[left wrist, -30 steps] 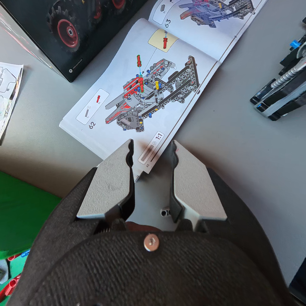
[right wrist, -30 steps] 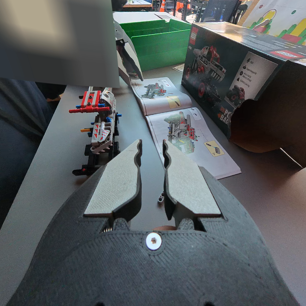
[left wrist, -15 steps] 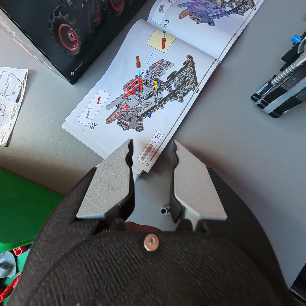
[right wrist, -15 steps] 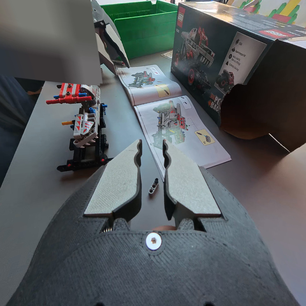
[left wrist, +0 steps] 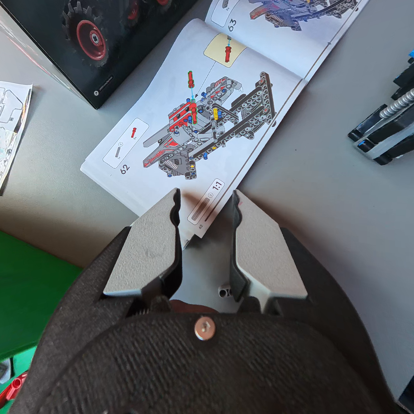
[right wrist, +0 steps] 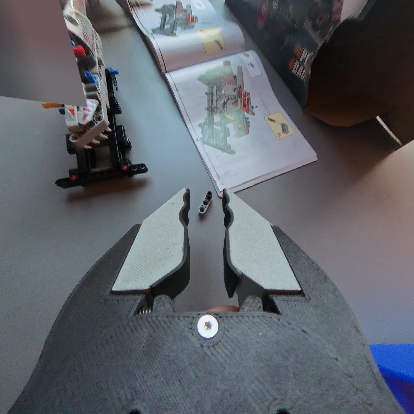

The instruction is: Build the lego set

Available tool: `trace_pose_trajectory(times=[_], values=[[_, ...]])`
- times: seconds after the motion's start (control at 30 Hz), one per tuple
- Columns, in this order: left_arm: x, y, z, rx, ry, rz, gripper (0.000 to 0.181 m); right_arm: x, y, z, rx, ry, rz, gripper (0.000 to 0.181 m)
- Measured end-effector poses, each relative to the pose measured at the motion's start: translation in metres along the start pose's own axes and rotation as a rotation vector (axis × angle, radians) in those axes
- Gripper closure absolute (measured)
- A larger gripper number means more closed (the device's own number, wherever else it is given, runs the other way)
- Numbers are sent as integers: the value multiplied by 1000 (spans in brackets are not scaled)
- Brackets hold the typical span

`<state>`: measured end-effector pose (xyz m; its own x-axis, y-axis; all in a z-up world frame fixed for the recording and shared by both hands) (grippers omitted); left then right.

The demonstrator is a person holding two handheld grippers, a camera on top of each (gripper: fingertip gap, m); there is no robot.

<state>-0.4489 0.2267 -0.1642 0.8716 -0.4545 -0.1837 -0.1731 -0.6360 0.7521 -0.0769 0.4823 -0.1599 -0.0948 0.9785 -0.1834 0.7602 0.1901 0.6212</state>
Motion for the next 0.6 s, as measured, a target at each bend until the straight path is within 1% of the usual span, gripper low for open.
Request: trace_pose_trajectory(times=[0.17, 0.3, 0.33, 0.6], values=[[0, 0, 0, 3, 2, 2, 138, 1, -9, 7, -87, -3, 36, 158], [0, 0, 0, 8, 3, 2, 138, 2, -13, 12, -133, 3, 57, 170], [0, 0, 0, 10, 4, 2, 138, 1, -14, 12, -139, 9, 53, 175], [-1, 0, -1, 24, 14, -1, 139, -11, -10, 7, -62, 87, 83, 177]])
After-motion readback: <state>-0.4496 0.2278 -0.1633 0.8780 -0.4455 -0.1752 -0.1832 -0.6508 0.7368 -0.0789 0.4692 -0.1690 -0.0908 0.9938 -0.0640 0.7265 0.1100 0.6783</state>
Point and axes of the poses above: each gripper's, where its closed fingertips meet, y back along the fingers, z out of its underside, x = y × z across the jaws, the point moved 10 cm from there along y, back along the fingers, and after that the axes turned 15 degrees about -y, right-handed, at the moved point
